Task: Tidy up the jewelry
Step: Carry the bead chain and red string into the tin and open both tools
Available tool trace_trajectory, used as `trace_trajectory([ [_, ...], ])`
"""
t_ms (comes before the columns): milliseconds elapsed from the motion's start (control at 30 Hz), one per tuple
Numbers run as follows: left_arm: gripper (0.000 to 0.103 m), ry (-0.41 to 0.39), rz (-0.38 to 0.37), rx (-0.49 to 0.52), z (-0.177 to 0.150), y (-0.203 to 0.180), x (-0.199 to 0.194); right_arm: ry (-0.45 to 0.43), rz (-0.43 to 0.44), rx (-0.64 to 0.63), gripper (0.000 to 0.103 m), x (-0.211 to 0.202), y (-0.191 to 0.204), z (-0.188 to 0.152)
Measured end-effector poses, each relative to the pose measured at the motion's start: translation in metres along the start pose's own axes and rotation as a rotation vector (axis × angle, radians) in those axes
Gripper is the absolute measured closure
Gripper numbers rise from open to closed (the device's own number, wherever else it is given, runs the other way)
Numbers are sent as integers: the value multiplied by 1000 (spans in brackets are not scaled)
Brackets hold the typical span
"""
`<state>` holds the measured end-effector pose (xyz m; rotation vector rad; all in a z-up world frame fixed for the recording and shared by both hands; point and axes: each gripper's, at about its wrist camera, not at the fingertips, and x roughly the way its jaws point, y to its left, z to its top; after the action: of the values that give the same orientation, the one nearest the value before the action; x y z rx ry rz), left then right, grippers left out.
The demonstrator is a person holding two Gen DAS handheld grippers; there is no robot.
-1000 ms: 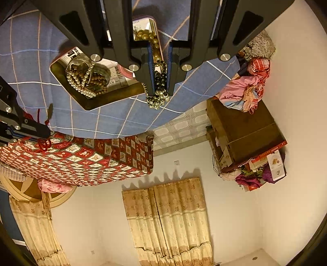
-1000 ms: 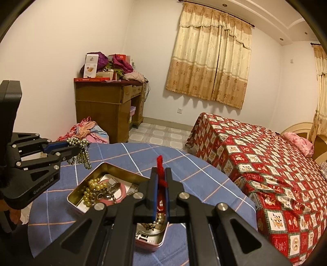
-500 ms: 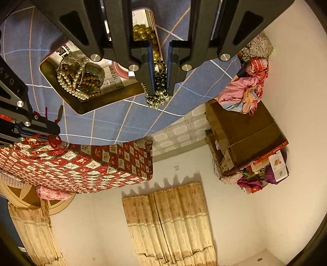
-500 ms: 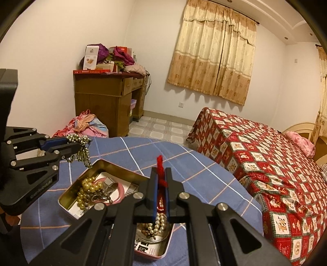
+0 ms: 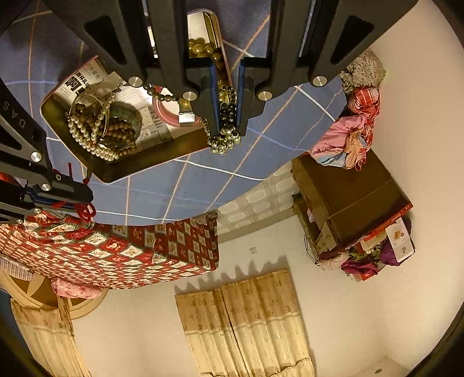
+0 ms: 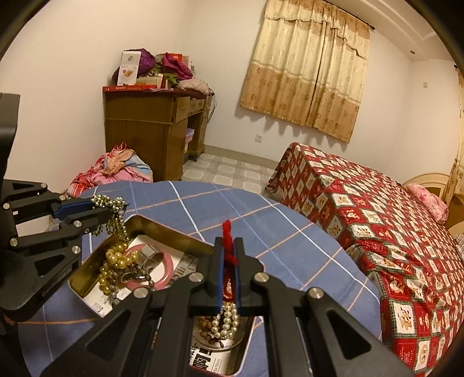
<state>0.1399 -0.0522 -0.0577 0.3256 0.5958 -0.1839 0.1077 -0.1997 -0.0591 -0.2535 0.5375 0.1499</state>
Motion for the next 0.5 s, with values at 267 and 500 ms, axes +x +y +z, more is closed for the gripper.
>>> trace_trajectory([
  [267, 93, 27, 3, 22, -4, -4, 10, 19, 0, -18, 96, 7, 6, -1],
  [500, 93, 43, 2, 32, -6, -8, 16, 30, 1, -24, 96, 12, 9, -3],
])
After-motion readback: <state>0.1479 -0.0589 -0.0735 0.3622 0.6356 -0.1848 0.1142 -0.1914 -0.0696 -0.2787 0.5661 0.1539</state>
